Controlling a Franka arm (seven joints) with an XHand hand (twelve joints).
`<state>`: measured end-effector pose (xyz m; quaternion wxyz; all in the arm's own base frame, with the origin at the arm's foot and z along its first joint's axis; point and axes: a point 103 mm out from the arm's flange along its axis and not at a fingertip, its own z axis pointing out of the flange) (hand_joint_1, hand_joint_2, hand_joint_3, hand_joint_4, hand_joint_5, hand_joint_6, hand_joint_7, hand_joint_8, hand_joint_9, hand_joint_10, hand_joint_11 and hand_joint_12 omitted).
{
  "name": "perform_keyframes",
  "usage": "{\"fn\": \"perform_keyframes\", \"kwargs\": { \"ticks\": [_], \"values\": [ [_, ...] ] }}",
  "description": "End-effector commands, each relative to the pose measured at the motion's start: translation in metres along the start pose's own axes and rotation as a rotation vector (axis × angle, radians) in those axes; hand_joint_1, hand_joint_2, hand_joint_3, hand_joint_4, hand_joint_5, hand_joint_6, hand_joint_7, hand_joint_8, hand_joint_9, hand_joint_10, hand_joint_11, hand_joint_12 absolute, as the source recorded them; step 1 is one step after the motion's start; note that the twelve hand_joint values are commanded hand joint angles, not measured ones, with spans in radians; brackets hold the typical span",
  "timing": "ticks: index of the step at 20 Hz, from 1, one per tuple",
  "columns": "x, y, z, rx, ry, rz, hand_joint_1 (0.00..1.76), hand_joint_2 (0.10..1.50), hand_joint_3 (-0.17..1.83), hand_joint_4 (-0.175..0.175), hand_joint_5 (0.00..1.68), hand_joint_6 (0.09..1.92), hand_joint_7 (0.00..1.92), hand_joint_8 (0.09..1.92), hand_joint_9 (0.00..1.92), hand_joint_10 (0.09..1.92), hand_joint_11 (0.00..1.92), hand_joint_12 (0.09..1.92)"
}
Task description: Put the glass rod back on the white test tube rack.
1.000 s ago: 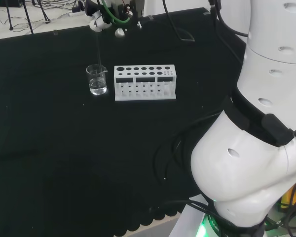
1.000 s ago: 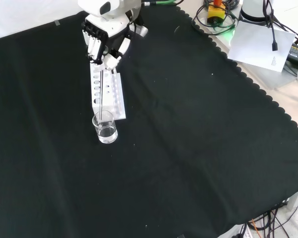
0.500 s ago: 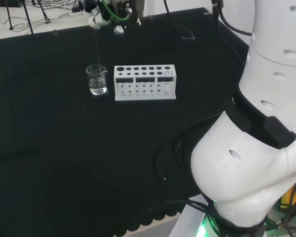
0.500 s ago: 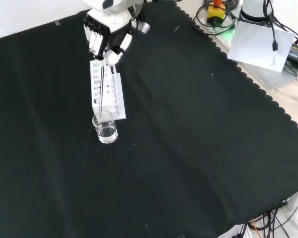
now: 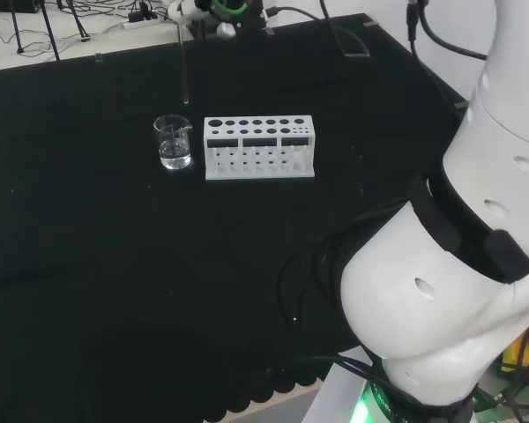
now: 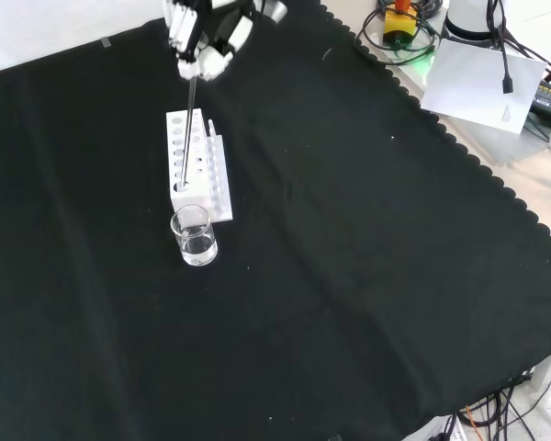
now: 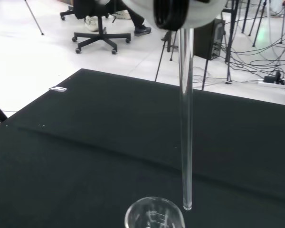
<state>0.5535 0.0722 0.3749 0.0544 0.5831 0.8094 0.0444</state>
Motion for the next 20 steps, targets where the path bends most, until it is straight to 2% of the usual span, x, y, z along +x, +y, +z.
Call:
{"fn": "perform_keyframes", "kwargs": {
  "ticks": [1, 11, 20],
  "values": [
    [-0.021, -0.033, -0.006, 0.020, 0.001, 0.051, 1.30, 0.91, 0.30, -0.175, 1.12, 0.52, 1.14, 1.09, 1.66, 0.86, 1.67, 0.75],
    [-0.029, -0.054, -0.001, 0.034, 0.006, 0.075, 1.30, 0.91, 0.30, -0.175, 1.12, 0.53, 1.15, 1.09, 1.67, 0.86, 1.67, 0.75],
    [-0.029, -0.045, 0.018, 0.051, 0.014, 0.062, 1.30, 0.91, 0.30, -0.175, 1.12, 0.53, 1.14, 1.09, 1.67, 0.86, 1.67, 0.75]
  ]
}}
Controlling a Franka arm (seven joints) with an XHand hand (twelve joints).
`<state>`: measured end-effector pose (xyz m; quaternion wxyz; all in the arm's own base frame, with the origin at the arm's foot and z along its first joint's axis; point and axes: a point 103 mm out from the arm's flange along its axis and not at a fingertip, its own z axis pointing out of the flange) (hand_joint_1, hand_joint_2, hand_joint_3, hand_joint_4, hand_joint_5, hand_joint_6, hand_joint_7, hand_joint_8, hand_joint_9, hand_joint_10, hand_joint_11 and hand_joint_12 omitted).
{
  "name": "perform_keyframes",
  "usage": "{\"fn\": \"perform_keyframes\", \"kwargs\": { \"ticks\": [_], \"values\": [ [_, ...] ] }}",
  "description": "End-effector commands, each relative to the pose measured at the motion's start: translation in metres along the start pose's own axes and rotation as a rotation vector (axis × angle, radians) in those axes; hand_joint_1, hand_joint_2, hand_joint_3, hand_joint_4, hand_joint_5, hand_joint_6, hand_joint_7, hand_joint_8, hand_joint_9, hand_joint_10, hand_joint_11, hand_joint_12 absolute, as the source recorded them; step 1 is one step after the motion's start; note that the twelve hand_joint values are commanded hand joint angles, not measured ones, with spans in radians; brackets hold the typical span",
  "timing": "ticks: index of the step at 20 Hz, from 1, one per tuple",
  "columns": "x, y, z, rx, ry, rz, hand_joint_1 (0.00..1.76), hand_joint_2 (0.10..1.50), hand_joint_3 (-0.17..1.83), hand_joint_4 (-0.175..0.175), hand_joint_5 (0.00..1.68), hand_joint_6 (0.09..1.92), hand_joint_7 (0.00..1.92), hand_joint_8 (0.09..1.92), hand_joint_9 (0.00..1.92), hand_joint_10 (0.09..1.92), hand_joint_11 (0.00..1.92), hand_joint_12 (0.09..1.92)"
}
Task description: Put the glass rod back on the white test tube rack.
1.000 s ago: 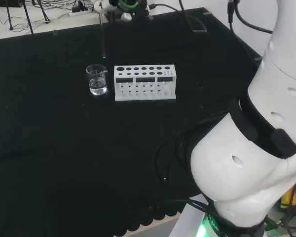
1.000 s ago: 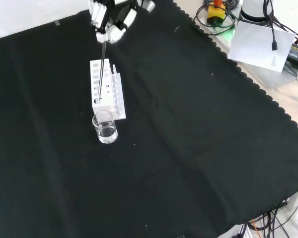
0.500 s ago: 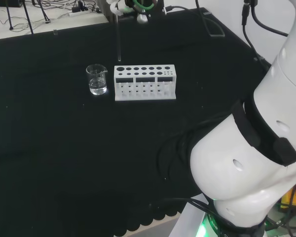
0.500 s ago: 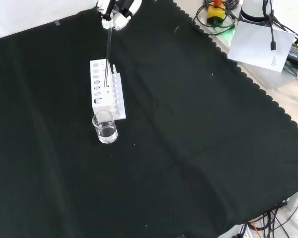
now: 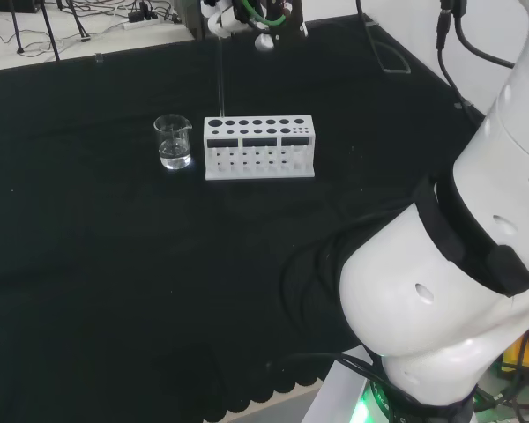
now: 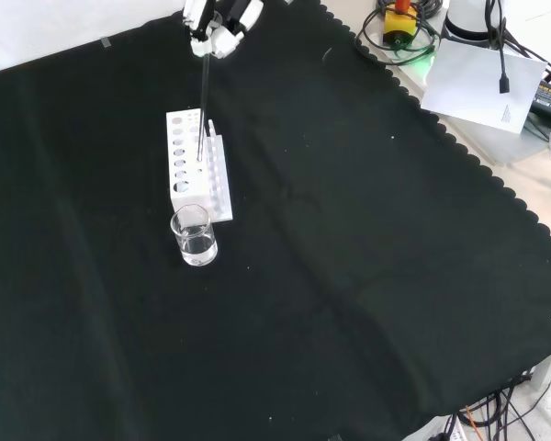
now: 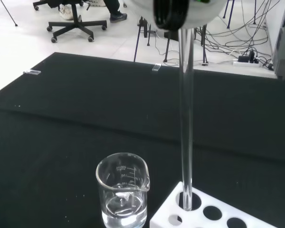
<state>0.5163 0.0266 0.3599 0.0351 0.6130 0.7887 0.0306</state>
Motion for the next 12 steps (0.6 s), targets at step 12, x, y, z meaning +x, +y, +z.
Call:
{"fn": "perform_keyframes", "kwargs": {
  "ticks": [12],
  "values": [
    [0.016, 0.018, 0.027, 0.024, 0.020, -0.036, 1.30, 0.91, 0.30, -0.175, 1.12, 0.53, 1.14, 1.09, 1.67, 0.85, 1.67, 0.75]
  ]
}}
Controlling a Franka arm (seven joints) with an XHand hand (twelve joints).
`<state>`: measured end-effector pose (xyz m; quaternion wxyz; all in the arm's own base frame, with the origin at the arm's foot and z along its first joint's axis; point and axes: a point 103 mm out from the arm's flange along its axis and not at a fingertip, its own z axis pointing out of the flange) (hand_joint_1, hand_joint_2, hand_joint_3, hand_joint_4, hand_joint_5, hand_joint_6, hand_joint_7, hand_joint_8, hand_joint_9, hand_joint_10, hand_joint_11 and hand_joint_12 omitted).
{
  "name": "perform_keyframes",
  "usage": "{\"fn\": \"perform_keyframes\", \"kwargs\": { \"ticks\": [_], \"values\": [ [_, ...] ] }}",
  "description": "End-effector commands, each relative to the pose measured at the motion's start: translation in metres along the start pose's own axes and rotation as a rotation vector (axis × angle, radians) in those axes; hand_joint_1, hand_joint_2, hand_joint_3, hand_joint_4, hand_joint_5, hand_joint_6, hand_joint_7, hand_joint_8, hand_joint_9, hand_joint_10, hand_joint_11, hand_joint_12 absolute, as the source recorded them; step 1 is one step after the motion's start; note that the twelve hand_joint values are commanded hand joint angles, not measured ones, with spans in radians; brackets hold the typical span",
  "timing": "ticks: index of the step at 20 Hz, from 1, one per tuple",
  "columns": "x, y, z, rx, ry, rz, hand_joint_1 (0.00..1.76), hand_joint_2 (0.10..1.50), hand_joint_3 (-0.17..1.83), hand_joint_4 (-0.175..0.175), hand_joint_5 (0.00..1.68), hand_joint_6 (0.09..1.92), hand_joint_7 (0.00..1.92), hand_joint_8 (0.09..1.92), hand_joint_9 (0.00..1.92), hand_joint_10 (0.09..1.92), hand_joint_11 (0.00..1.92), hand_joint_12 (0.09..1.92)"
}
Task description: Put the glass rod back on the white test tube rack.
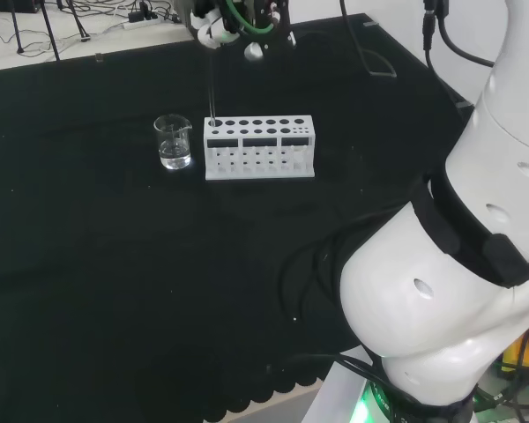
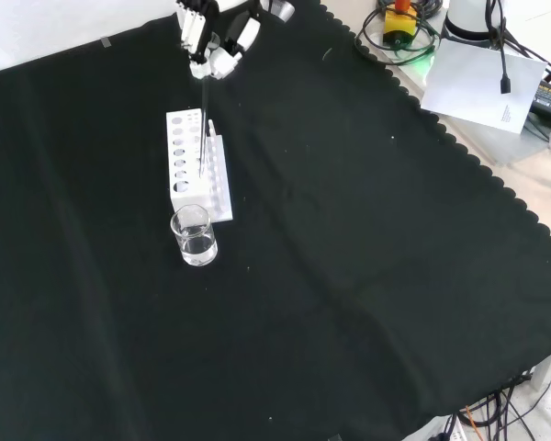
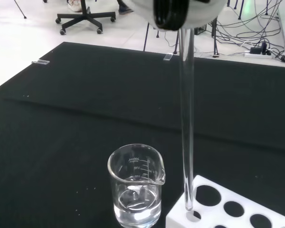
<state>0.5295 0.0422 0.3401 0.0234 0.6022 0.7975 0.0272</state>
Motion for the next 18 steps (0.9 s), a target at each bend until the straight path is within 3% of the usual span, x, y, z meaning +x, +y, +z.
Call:
{"fn": "perform_keyframes", "kwargs": {
  "ticks": [1, 18],
  "values": [
    [0.003, 0.003, 0.008, 0.006, 0.006, -0.007, 1.30, 0.91, 0.30, -0.175, 1.12, 0.53, 1.14, 1.09, 1.67, 0.85, 1.67, 0.75],
    [-0.009, 0.004, 0.010, 0.011, 0.007, 0.017, 1.30, 0.91, 0.30, -0.175, 1.12, 0.53, 1.14, 1.09, 1.67, 0.85, 1.68, 0.75]
  ]
}}
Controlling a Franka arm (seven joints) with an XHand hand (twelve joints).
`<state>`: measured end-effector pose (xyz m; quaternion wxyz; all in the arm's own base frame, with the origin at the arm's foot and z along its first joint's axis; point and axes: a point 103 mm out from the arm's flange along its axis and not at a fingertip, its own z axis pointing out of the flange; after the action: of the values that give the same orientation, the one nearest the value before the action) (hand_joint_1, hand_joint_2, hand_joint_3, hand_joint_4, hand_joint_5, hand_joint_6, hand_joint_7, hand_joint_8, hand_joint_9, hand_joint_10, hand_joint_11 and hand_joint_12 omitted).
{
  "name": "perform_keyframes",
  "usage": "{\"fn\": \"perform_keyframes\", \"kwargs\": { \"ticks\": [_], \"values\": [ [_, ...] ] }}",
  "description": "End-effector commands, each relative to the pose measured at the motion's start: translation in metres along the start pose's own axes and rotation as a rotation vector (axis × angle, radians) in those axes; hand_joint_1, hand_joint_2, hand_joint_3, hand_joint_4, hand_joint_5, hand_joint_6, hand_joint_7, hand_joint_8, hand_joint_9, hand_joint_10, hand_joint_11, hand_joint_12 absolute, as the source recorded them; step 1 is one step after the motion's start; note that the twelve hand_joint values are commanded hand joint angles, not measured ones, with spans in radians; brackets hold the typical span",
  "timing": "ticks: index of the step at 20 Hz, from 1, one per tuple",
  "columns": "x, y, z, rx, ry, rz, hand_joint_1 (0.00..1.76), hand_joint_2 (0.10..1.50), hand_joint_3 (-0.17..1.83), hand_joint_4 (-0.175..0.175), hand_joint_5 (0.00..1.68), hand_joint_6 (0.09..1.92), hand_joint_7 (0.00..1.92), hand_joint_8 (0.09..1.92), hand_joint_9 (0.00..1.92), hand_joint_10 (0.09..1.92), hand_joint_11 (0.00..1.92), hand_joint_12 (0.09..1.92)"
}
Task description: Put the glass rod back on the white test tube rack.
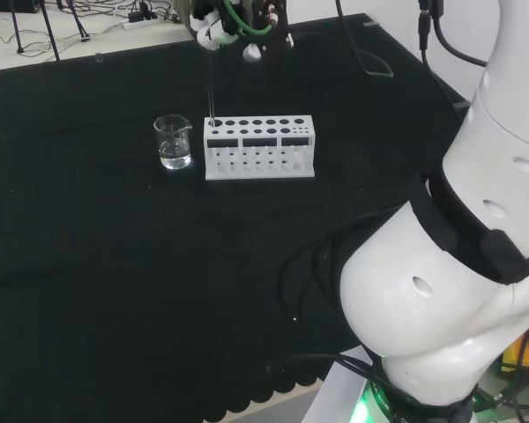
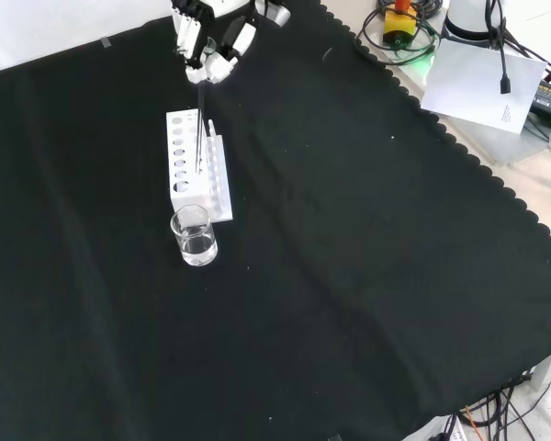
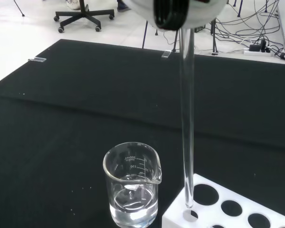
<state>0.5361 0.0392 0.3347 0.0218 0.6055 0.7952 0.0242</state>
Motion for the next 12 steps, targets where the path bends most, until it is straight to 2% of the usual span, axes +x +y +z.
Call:
{"fn": "perform_keyframes", "kwargs": {
  "ticks": [1, 6, 12],
  "values": [
    [-0.0063, -0.0013, 0.0048, 0.003, 0.013, 0.011, 1.30, 0.91, 0.30, -0.175, 1.12, 0.53, 1.14, 1.09, 1.67, 0.85, 1.68, 0.75],
    [-0.0144, -0.0029, 0.0092, 0.007, 0.014, 0.022, 1.30, 0.91, 0.30, -0.175, 1.12, 0.52, 1.14, 1.09, 1.67, 0.85, 1.68, 0.75],
    [-0.0082, 0.0004, 0.0128, 0.013, 0.020, 0.013, 1.30, 0.91, 0.30, -0.175, 1.12, 0.53, 1.15, 1.09, 1.67, 0.85, 1.68, 0.75]
  ]
}}
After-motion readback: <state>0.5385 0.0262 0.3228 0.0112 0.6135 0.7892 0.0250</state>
